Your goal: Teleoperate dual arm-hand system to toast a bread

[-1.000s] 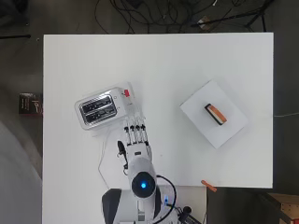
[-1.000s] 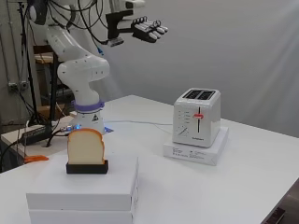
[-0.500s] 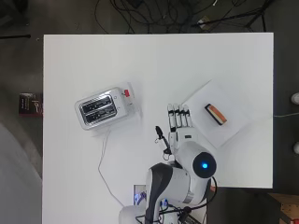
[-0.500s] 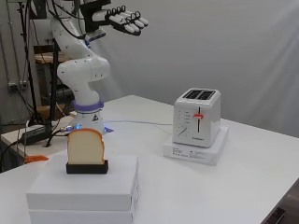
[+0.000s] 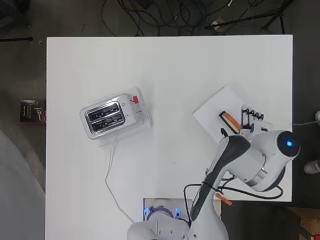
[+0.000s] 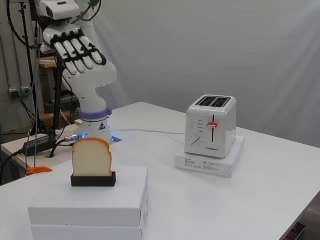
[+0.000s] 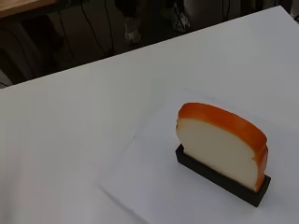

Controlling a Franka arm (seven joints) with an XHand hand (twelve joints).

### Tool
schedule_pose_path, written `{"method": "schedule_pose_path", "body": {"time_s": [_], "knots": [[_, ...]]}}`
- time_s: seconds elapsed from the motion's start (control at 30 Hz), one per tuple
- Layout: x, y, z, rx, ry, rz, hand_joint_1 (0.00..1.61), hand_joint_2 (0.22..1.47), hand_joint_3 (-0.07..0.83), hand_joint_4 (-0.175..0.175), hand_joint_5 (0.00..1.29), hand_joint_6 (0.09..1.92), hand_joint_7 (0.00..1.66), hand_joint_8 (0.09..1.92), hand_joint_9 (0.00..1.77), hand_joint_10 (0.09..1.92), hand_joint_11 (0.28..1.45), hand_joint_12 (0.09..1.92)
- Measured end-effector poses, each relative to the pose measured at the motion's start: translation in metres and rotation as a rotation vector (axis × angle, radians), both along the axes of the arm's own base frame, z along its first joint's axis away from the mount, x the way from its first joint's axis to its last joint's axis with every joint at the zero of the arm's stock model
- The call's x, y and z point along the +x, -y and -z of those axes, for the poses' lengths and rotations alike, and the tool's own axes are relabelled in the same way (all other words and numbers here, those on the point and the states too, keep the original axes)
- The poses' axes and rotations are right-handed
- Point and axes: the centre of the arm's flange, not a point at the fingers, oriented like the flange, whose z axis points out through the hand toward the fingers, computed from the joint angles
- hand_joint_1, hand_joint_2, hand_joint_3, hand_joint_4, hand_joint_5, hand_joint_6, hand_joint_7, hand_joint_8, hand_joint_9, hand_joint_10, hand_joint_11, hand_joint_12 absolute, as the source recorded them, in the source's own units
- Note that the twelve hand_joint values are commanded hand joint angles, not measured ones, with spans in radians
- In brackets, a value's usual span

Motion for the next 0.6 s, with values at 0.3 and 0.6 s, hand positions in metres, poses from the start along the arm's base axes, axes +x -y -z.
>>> {"method": "schedule_pose_path", "body": {"time_s": [0.3, 0.6], "knots": [[0.055, 0.030, 0.093, -0.090, -0.321, 0.023, 0.52, 0.98, 0.008, 0.060, 0.19, 0.09, 0.31, 0.09, 0.42, 0.09, 0.43, 0.09], [0.066, 0.040, 0.167, -0.110, -0.465, -0.040, 0.50, 0.99, 0.004, 0.056, 0.20, 0.09, 0.31, 0.09, 0.43, 0.09, 0.46, 0.09]]}}
